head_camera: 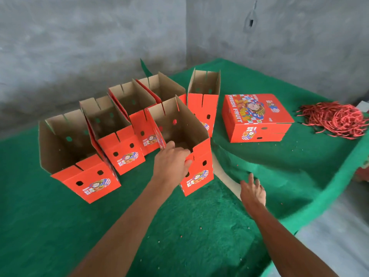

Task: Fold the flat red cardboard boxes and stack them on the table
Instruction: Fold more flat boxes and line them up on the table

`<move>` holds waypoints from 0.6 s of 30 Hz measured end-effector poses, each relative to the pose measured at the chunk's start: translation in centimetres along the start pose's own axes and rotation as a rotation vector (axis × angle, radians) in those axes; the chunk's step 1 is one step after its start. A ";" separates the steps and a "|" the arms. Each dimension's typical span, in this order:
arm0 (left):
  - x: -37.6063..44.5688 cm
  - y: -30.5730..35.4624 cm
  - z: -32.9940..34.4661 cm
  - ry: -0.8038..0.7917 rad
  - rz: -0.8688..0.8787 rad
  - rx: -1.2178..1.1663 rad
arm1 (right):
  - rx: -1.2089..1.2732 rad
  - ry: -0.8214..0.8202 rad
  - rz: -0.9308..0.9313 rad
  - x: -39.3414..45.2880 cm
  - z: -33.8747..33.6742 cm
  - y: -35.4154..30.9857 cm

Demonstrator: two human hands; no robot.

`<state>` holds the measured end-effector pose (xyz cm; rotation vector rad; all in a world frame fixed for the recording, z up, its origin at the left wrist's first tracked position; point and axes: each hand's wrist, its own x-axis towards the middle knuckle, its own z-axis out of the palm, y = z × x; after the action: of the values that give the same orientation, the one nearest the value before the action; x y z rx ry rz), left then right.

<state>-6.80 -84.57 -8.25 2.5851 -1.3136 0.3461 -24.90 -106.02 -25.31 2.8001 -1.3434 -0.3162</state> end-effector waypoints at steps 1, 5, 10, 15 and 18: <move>-0.1 0.4 -0.5 0.012 0.000 -0.011 | 0.018 0.003 -0.026 -0.5 -0.1 0.2; -0.3 1.7 -2.6 0.057 0.021 0.004 | 0.064 -0.012 -0.143 -3.5 0.4 2.0; 0.0 2.8 -4.4 0.124 0.014 0.007 | -0.007 -0.028 -0.159 -5.9 0.4 5.6; 1.0 4.1 -3.8 0.083 0.020 0.004 | -0.091 -0.122 -0.229 -6.3 1.3 4.4; 1.0 4.6 -2.9 0.055 0.017 -0.016 | 0.041 -0.187 -0.176 -7.9 4.5 2.9</move>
<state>-10.26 -87.11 -4.79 2.5337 -1.3154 0.4042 -32.78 -101.43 -28.07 2.9941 -1.1448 -0.5743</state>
